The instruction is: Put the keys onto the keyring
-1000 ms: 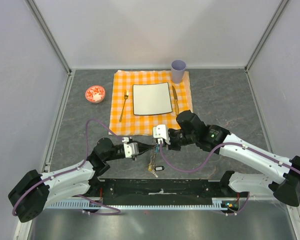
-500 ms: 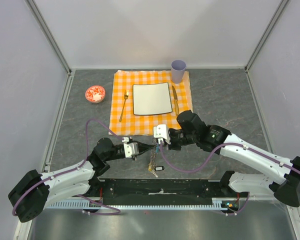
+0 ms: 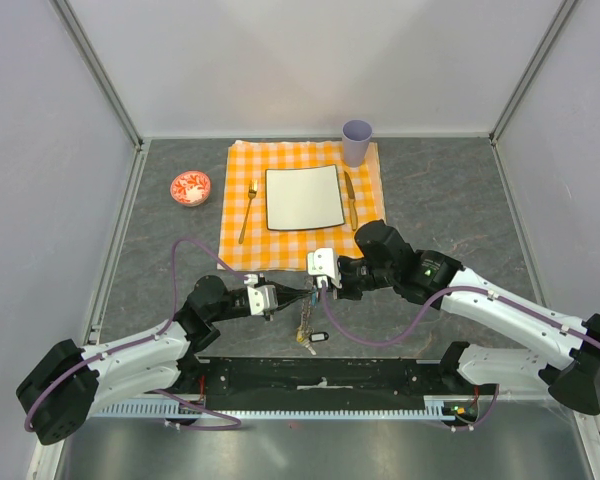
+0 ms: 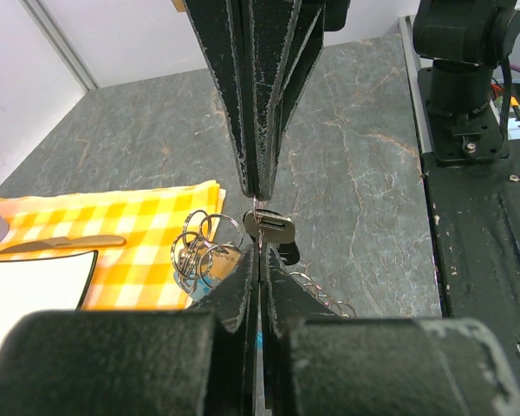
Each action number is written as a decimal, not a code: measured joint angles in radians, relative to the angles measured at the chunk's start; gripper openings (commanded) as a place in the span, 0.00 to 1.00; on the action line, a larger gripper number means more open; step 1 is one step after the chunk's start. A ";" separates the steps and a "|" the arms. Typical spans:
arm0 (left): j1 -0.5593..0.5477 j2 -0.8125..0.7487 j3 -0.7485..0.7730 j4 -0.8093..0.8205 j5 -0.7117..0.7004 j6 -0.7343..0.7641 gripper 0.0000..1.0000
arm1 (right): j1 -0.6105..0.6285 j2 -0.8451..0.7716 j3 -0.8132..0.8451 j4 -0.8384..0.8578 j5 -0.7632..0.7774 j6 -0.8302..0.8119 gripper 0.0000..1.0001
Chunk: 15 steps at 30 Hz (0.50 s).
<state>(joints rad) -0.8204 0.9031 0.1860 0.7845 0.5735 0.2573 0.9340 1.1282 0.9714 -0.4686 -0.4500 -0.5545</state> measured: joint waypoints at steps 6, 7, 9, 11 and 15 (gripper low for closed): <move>0.000 0.000 0.000 -0.001 -0.007 -0.002 0.02 | 0.000 0.000 0.000 -0.001 0.000 0.000 0.00; 0.000 0.000 0.000 -0.001 -0.008 -0.005 0.02 | 0.000 0.000 0.000 -0.001 0.000 0.000 0.00; 0.000 0.000 0.000 -0.001 -0.014 -0.008 0.02 | 0.000 0.000 0.000 -0.002 0.000 0.000 0.00; 0.000 0.000 0.000 -0.002 -0.015 -0.010 0.02 | 0.000 0.000 0.000 -0.003 0.000 0.000 0.00; 0.000 0.000 0.000 -0.001 -0.015 -0.011 0.02 | 0.000 0.002 0.000 -0.003 0.000 0.000 0.00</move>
<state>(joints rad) -0.8204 0.9031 0.1864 0.7834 0.5587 0.2462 0.9344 1.1297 0.9714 -0.4713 -0.4500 -0.5549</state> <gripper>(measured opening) 0.025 0.006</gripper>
